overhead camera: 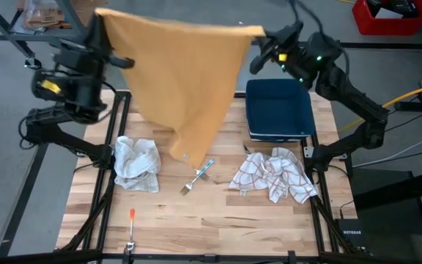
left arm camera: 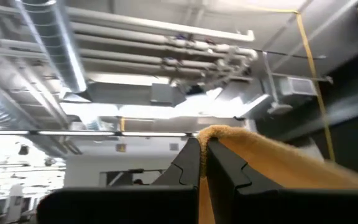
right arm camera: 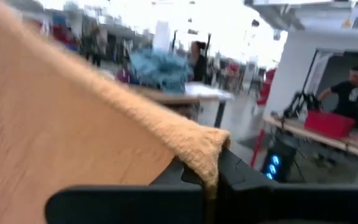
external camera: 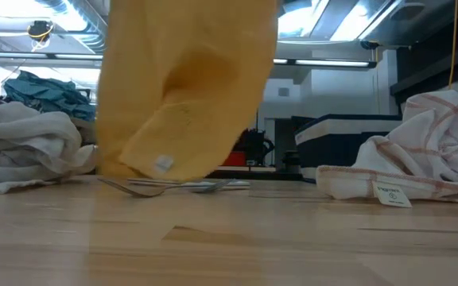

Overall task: Fold towel
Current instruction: Fold the yellow towel

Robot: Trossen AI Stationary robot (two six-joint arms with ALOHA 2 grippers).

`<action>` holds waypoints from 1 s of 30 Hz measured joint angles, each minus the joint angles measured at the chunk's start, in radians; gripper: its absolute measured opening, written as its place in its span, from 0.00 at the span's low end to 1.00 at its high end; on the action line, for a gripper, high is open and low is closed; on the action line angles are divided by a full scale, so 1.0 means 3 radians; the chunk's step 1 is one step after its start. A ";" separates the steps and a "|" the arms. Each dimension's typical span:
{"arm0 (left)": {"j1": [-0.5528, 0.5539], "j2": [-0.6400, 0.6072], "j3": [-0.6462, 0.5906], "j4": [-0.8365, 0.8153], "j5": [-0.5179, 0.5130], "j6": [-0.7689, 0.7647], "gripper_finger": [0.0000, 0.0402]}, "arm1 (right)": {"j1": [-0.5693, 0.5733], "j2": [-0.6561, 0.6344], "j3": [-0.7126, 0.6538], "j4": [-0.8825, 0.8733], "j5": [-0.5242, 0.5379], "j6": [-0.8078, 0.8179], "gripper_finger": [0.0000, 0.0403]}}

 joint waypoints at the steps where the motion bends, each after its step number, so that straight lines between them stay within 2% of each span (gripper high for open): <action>1: 0.0048 0.0000 0.0050 -0.0066 0.0004 -0.0039 0.00 | -0.0058 0.0000 0.0000 0.0091 -0.0078 0.0000 0.01; 6: 0.0341 0.0005 0.0244 -0.0442 0.0127 -0.0420 0.00 | -0.0326 0.0011 0.0000 0.0464 -0.0366 0.0001 0.01; 12: 0.0730 0.0028 0.0321 -0.0843 0.0343 -0.0930 0.00 | -0.0593 0.0013 0.0000 0.0564 -0.0512 0.0002 0.00; 18: 0.1055 0.0099 0.0321 -0.0919 0.0381 -0.1076 0.00 | -0.0839 0.0028 0.0000 0.0736 -0.0646 0.0004 0.00; 25: 0.1436 0.0206 0.0327 -0.0868 0.0776 -0.1296 0.00 | -0.1075 0.0229 0.0000 0.1136 -0.0882 0.0128 0.00; 30: 0.1693 0.0231 0.0327 -0.0875 0.0837 -0.1378 0.00 | -0.1168 0.0373 0.0000 0.1347 -0.0938 0.0126 0.00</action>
